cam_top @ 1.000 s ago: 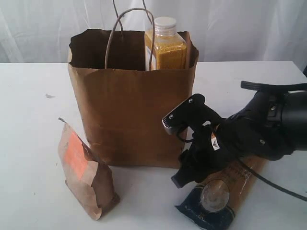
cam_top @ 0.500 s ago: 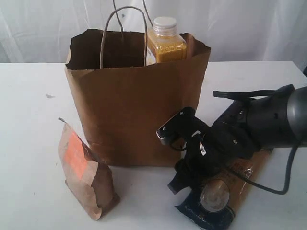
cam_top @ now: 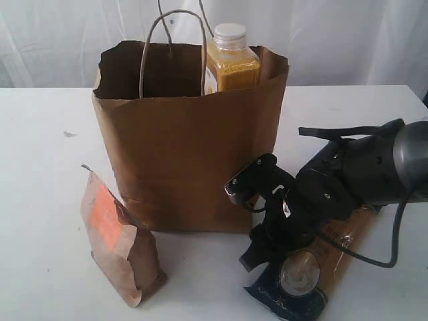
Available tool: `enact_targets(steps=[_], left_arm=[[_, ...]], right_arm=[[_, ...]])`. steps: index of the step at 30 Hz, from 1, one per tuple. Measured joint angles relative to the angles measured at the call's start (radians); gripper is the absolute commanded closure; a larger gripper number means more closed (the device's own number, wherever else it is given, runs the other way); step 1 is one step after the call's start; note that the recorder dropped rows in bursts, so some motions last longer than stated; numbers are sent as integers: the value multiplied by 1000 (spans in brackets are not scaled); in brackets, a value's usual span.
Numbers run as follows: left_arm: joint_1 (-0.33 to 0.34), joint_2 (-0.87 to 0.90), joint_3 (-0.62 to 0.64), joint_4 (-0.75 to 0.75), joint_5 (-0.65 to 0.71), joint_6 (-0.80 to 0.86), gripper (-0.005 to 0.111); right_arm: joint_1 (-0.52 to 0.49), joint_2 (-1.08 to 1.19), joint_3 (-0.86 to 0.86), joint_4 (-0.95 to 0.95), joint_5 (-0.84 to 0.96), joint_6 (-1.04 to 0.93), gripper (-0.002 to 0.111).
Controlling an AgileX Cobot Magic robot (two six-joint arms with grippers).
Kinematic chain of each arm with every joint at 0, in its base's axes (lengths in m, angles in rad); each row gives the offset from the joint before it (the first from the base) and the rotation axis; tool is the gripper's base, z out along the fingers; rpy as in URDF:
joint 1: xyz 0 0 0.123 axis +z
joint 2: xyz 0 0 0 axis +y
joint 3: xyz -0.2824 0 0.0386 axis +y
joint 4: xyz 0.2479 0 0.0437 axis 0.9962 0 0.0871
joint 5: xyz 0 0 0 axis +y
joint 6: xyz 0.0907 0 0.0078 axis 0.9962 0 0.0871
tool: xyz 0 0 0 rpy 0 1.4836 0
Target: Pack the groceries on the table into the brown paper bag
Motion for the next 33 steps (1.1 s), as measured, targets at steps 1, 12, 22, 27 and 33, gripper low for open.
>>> enact_targets(steps=[1,12,22,27,33], left_arm=[[0,0,0,0,0,0,107],[0,0,0,0,0,0,107],[0,0,0,0,0,0,107],[0,0,0,0,0,0,107],[0,0,0,0,0,0,107]], right_arm=[[0,0,0,2,0,0,60],[0,6,0,27,0,-8,62],[0,51,-10,38,-27,-10,102],[0,4,-9,55,13,18,108],[113,-286,-12,77,144,-8,108]])
